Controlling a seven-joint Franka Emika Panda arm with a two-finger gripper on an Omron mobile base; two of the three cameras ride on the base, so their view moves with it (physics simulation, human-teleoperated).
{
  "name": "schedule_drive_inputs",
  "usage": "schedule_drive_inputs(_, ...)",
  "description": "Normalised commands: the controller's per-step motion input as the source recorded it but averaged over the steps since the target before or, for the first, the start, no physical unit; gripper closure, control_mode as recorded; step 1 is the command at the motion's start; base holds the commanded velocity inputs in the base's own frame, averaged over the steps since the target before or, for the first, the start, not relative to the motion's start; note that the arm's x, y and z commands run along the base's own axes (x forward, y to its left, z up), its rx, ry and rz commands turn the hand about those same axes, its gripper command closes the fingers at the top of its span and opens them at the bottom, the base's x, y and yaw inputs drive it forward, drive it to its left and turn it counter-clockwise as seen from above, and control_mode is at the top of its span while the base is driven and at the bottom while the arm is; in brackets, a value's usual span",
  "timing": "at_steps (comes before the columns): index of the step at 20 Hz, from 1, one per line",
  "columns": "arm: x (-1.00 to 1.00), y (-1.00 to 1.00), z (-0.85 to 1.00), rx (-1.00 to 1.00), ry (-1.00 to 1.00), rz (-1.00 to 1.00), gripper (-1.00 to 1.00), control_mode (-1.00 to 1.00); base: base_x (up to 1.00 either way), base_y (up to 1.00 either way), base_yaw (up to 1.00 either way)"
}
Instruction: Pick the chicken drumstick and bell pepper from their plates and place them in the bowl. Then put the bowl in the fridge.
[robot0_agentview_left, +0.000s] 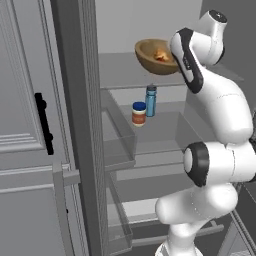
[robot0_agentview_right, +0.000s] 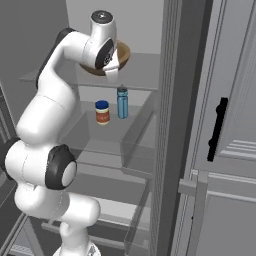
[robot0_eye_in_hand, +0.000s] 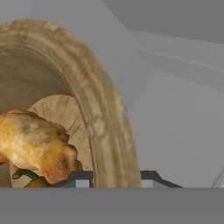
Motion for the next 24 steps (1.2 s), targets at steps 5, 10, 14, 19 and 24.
schedule_drive_inputs(5, 0.56, 0.0, -0.54, 0.0, 0.07, 0.0, 1.0, -1.0, 0.0, 0.0, 0.0)
schedule_drive_inputs(10, 0.08, 0.05, -0.93, 0.0, 0.09, 0.0, -1.0, -1.0, 0.0, 0.0, 0.0)
schedule_drive_inputs(14, 0.05, 0.07, -0.36, 0.0, 0.0, 0.0, -1.0, -1.0, 0.0, 0.0, 0.0)
schedule_drive_inputs(19, -0.12, 0.29, 0.02, 0.0, -0.11, 0.0, -1.0, -1.0, 0.0, 0.0, 0.0)
schedule_drive_inputs(24, -0.58, 0.35, -0.08, 0.06, -0.45, 0.0, -1.0, -1.0, 0.0, 0.0, 0.0)
